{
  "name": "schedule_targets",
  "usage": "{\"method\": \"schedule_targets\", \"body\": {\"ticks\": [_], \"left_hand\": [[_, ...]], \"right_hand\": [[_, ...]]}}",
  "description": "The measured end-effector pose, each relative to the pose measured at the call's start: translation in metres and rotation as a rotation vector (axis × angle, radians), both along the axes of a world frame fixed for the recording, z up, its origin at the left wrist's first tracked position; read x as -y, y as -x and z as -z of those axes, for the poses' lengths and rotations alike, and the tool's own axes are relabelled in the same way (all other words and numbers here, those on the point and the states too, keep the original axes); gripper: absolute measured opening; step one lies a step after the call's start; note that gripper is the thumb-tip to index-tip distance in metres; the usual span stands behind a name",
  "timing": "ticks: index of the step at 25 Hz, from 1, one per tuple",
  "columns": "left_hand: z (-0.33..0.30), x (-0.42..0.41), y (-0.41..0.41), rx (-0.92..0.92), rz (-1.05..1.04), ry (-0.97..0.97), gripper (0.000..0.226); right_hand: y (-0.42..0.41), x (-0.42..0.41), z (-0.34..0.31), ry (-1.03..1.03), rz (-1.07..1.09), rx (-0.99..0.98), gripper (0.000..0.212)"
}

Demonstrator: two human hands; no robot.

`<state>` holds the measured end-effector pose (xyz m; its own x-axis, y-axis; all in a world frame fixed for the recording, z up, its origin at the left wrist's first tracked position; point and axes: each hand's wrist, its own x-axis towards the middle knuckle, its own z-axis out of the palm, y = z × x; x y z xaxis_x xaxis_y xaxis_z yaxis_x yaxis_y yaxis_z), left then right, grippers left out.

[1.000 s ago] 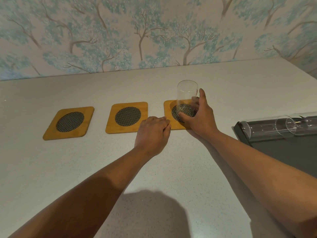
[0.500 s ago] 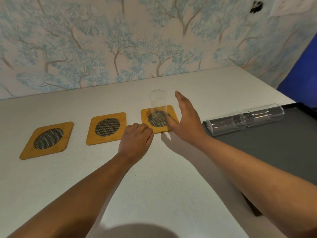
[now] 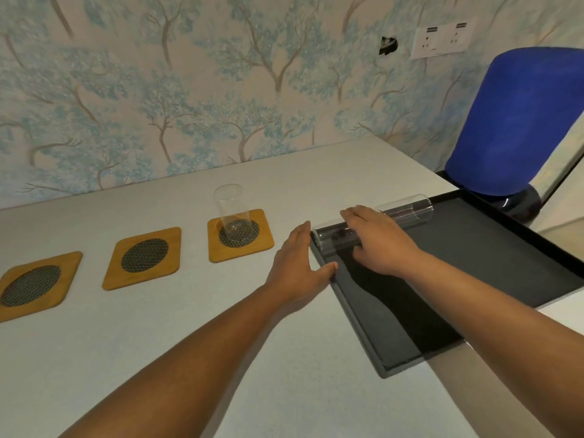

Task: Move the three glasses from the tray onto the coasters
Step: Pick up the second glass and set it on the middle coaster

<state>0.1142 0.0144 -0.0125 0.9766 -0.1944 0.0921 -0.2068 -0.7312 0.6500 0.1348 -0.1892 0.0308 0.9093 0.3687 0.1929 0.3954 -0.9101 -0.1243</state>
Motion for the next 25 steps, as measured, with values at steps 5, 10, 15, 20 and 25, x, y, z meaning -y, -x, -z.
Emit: {"method": "schedule_targets", "body": {"ticks": [5,10,15,20,25], "left_hand": [[0.007,0.008,-0.009,-0.086,-0.024,0.104,0.109],[0.015,0.011,-0.003,-0.17,-0.091,0.259,0.116],[0.018,0.012,-0.004,-0.174,-0.103,0.281,0.112],[0.023,0.007,-0.001,-0.187,-0.122,0.336,0.123],[0.018,-0.04,0.002,0.008,-0.169,0.067,0.097]], "right_hand": [[-0.018,0.0,0.015,0.107,-0.09,0.004,0.085],[-0.031,0.0,0.021,0.158,-0.131,0.062,0.081],[-0.037,-0.003,0.021,0.148,-0.125,0.104,0.07],[-0.03,-0.005,0.018,0.119,-0.068,0.149,0.067],[-0.02,-0.012,0.002,-0.027,-0.04,0.291,0.07]]}}
